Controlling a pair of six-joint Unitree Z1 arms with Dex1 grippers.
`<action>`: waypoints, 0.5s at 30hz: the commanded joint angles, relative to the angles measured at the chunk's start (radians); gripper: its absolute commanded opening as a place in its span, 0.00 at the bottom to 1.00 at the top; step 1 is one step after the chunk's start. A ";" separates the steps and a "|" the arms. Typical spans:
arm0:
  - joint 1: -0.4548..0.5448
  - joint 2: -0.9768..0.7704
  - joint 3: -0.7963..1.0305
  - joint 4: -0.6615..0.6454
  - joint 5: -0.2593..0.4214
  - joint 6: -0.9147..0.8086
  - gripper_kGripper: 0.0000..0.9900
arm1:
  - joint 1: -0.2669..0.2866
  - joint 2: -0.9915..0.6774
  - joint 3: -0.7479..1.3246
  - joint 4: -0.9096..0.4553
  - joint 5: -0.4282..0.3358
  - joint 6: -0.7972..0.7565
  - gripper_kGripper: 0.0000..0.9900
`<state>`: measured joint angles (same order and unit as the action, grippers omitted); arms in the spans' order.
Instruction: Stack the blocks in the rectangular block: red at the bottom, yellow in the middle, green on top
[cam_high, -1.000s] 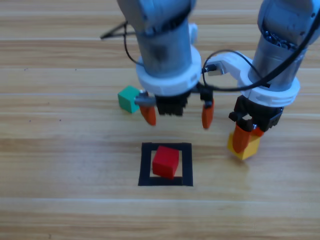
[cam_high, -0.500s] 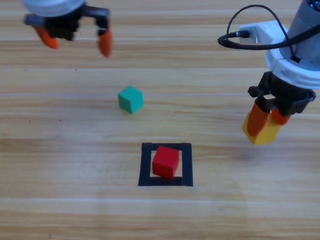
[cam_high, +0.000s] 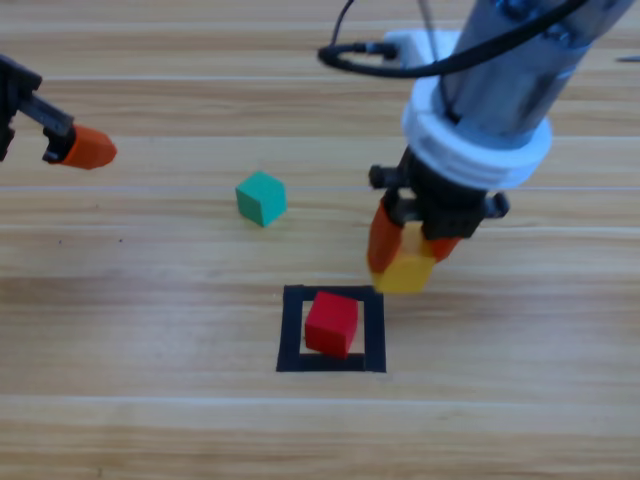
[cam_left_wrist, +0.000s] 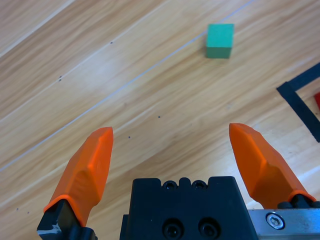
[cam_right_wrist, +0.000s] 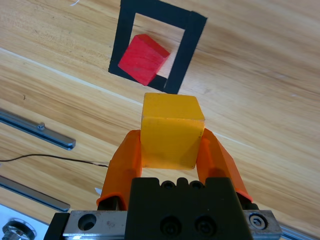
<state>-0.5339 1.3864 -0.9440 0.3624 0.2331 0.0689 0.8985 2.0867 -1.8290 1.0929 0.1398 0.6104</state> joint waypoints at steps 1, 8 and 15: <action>0.161 0.065 -0.055 0.035 -0.222 0.111 1.00 | 0.053 0.147 -0.007 -0.077 -0.003 0.074 0.01; 0.170 0.253 -0.424 0.306 -0.311 0.160 1.00 | 0.056 0.219 -0.055 -0.116 -0.020 0.103 0.00; 0.172 0.290 -0.500 0.372 -0.339 0.170 1.00 | 0.085 0.251 -0.121 -0.111 -0.058 0.107 0.00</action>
<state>-0.3811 1.6323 -1.4378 0.7150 -0.0903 0.2315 0.9284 2.2697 -1.9247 0.9921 0.1153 0.7152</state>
